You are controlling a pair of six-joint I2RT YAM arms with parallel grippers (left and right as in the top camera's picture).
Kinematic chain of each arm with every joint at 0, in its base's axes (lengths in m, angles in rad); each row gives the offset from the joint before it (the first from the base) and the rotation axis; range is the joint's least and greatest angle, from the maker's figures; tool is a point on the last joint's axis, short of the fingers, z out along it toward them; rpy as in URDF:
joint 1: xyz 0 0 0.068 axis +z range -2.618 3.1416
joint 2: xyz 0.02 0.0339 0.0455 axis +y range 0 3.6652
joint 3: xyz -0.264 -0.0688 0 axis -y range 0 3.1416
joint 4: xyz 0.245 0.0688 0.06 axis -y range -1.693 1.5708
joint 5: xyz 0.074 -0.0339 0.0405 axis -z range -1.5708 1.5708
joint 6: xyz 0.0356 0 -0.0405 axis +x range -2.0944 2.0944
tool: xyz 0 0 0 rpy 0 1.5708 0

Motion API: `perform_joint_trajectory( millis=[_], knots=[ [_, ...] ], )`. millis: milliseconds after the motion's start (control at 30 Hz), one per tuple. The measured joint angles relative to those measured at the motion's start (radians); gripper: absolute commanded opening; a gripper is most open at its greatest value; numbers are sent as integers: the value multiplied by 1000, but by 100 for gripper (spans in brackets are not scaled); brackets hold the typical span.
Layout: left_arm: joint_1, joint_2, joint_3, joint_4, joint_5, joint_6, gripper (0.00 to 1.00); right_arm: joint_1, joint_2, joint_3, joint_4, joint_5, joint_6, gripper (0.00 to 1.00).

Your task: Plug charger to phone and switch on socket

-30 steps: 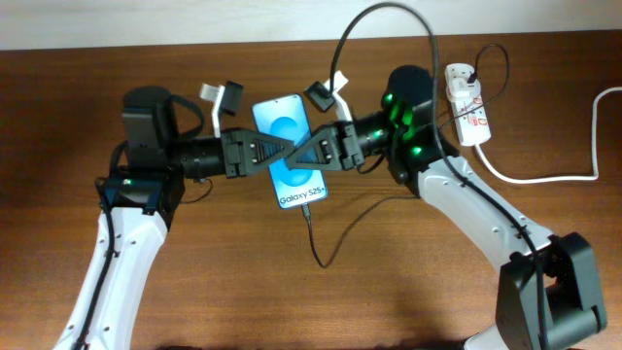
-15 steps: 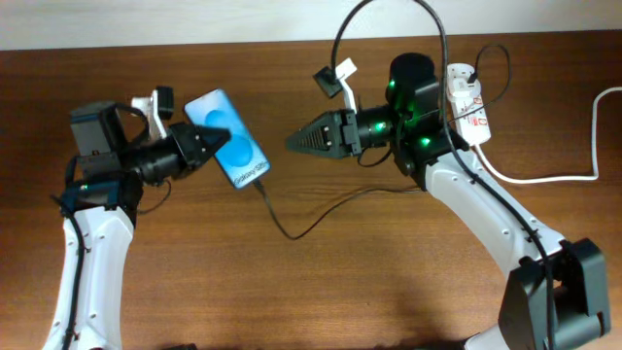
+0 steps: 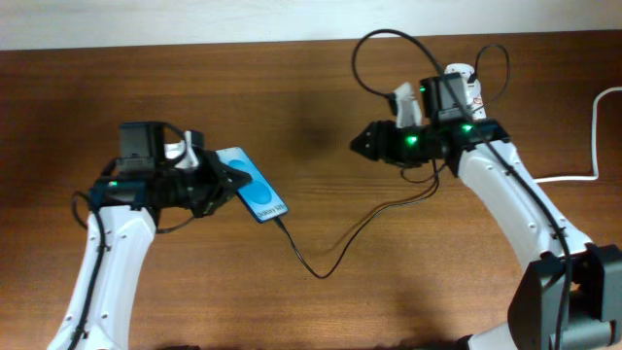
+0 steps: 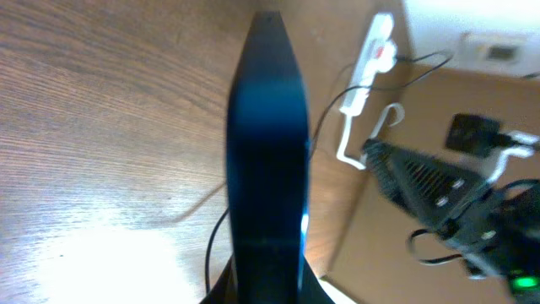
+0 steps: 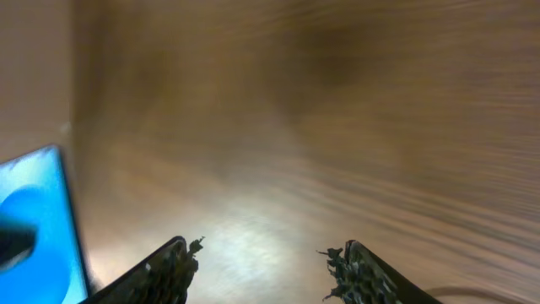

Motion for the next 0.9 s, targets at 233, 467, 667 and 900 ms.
perform_joint_trajectory(
  millis=[233, 467, 667, 900],
  knots=[
    [-124, 82, 4, 206, -140, 143, 0, -39, 0, 1, -172, 121, -83, 59],
    [-125, 439, 178, 250, -95, 324, 4, -39, 0, 1, -274, 169, -141, 59],
    [-125, 589, 195, 277, -19, 443, 3, -38, 0, -1, -368, 209, -150, 98],
    [-125, 718, 201, 296, 134, 497, 7, -38, 0, -172, -349, 325, -132, 98]
  ],
)
